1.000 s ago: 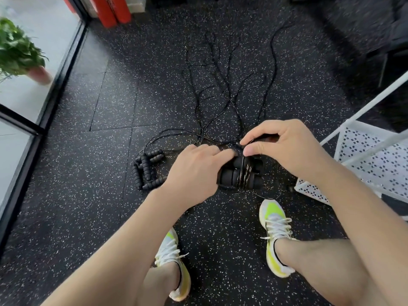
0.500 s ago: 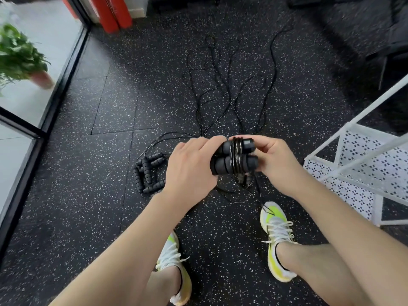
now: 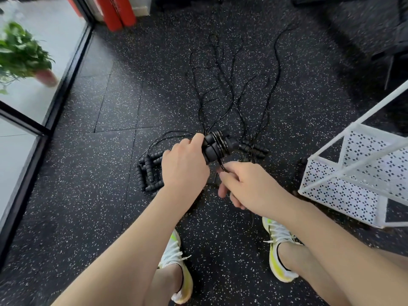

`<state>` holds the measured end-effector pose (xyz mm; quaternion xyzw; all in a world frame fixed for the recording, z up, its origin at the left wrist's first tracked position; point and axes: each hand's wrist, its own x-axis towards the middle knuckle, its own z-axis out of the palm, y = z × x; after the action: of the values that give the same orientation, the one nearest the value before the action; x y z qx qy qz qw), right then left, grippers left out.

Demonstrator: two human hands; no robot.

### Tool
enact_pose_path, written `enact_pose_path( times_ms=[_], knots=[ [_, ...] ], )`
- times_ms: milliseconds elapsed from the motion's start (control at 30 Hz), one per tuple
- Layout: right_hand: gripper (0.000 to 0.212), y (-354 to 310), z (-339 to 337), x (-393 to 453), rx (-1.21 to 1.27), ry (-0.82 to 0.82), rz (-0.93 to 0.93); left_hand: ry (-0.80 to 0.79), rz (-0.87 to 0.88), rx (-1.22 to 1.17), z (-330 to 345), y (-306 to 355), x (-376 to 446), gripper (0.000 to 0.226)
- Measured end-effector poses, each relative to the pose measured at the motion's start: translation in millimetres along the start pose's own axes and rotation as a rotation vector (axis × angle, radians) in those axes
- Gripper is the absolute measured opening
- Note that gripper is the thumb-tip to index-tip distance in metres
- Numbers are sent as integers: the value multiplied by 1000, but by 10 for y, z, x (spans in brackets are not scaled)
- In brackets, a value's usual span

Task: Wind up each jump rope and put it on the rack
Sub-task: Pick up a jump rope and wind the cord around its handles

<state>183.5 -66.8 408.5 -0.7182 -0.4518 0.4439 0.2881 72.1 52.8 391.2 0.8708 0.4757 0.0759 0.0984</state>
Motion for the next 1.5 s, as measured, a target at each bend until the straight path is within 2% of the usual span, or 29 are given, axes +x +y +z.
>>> enact_pose_path(
  times_ms=[133, 400, 567, 633, 700, 900, 1133, 1300, 1367, 1433, 1500],
  knots=[
    [26, -67, -50, -88, -276, 34, -24, -33, 10, 83, 24, 3, -23, 30],
    [18, 2, -219, -49, -545, 152, -241, -101, 146, 166, 32, 39, -51, 38],
    [12, -10, -393, -37, -447, 269, -344, -140, 310, 140, 99, 68, -103, 38],
    [9, -17, -495, -25, -387, 284, -292, -163, 377, 132, 117, 87, -102, 42],
    [16, 0, -598, -10, -320, 291, -228, -167, 451, 125, 133, 112, -113, 49],
    [12, 124, -802, 46, -41, 249, -137, -49, 587, 41, 151, 134, -135, 50],
    [6, 270, -906, 96, 189, 166, -175, 139, 670, -104, 122, 148, -134, 46],
    [16, 342, -746, 158, 560, 96, -166, 190, 599, -257, 42, 173, -142, 41],
    [16, 308, -614, 168, 589, 136, -172, 175, 473, -327, 0, 205, -164, 41],
    [32, 269, -460, 160, 545, 171, -135, 129, 305, -385, -58, 270, -174, 48],
    [32, 237, -318, 152, 504, 179, -81, 89, 147, -396, -120, 324, -153, 49]
  ],
)
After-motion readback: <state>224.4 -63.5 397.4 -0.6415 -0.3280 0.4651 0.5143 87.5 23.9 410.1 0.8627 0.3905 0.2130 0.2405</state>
